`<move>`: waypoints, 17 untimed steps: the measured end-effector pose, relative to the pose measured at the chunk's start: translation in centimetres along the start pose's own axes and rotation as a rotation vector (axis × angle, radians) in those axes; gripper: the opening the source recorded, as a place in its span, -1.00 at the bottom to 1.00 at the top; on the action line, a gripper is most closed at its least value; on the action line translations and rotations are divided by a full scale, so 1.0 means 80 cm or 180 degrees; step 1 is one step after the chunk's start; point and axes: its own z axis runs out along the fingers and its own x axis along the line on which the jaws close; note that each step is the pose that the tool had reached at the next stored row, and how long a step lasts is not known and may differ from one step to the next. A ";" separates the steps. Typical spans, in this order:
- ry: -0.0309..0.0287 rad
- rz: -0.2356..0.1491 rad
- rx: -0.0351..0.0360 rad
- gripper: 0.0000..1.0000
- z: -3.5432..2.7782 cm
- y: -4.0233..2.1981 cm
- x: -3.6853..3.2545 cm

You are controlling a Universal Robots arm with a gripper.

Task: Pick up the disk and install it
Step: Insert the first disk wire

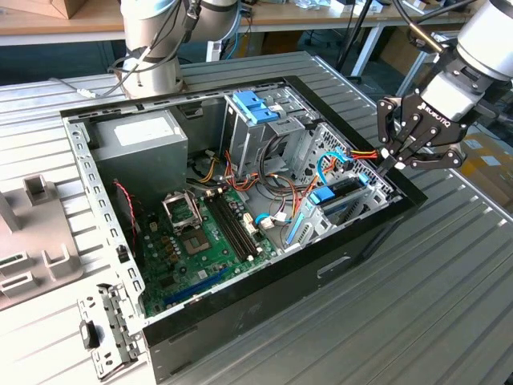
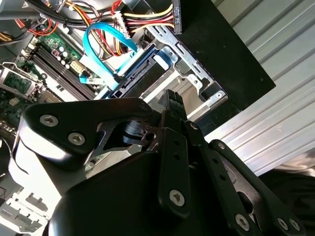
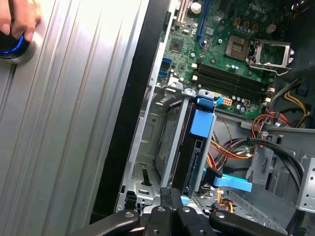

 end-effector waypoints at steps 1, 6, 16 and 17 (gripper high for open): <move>0.0000 -0.0019 -0.0002 -0.79 0.0000 0.0000 0.0000; 0.0002 -0.0098 -0.0010 -0.79 0.0000 0.0000 0.0000; 0.0006 -0.0305 -0.0030 -0.79 0.0000 0.0000 0.0000; 0.0006 -0.0321 -0.0032 -0.79 0.0000 0.0000 0.0000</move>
